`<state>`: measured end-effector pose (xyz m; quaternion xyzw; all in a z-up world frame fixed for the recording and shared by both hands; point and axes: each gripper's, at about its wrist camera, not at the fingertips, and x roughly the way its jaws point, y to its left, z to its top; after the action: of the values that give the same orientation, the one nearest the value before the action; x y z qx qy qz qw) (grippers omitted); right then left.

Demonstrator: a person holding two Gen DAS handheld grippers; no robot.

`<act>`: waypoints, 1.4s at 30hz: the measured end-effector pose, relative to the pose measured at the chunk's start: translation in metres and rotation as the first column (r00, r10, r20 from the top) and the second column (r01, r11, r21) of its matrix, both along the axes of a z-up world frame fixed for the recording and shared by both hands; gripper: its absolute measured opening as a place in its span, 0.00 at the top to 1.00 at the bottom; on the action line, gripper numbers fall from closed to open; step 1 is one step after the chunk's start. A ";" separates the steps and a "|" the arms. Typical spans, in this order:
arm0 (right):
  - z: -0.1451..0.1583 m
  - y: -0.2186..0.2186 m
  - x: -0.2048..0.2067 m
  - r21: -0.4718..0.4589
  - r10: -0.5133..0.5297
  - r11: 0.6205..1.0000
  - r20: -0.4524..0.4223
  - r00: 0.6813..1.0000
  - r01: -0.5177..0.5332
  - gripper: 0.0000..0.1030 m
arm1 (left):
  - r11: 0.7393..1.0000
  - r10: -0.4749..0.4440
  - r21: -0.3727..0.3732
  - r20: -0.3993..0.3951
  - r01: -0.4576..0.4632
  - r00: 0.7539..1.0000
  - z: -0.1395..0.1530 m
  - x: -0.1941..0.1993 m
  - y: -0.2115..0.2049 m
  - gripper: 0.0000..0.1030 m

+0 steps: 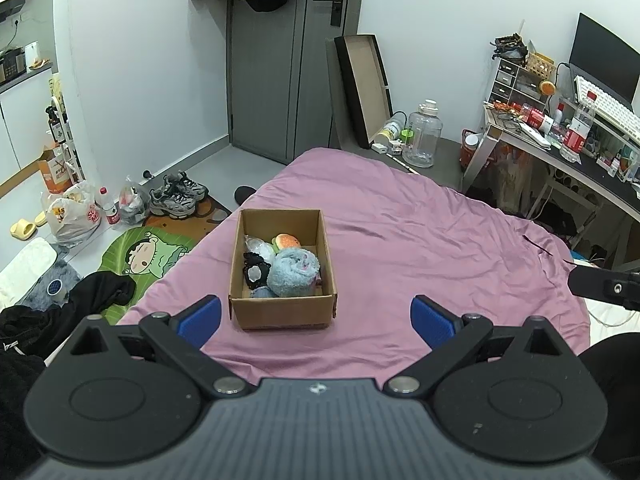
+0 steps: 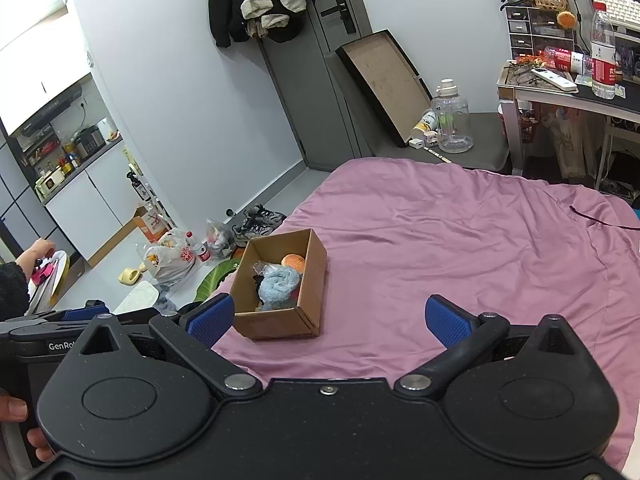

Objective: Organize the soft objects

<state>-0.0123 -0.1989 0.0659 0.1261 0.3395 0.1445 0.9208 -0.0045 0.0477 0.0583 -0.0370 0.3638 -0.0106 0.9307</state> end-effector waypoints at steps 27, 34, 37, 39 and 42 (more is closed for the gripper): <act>-0.006 -0.004 0.005 -0.025 -0.006 1.000 -0.009 1.000 0.005 0.00 | 1.000 -0.004 0.010 -0.014 0.004 1.000 -0.005 0.004 -0.011 0.03; -0.009 -0.004 0.006 -0.048 -0.011 0.999 -0.008 1.000 0.010 0.00 | 1.000 -0.013 0.011 -0.010 0.013 1.000 -0.004 0.003 -0.012 0.03; -0.011 -0.005 0.007 -0.062 -0.017 0.998 -0.010 1.000 0.016 0.00 | 1.000 -0.012 0.008 -0.009 0.012 1.000 -0.004 0.002 -0.012 0.03; -0.012 -0.004 0.008 -0.065 -0.018 0.998 -0.012 1.000 0.018 0.00 | 1.000 -0.011 0.009 -0.009 0.011 1.000 -0.003 0.002 -0.012 0.03; -0.014 -0.006 0.009 -0.072 -0.024 0.997 -0.014 1.000 0.023 0.00 | 1.000 -0.011 0.009 -0.009 0.011 1.000 -0.004 0.002 -0.012 0.03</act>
<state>-0.0032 -0.2048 0.0520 0.0978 0.3498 0.1206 0.9239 -0.0026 0.0353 0.0547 -0.0309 0.3682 -0.0140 0.9291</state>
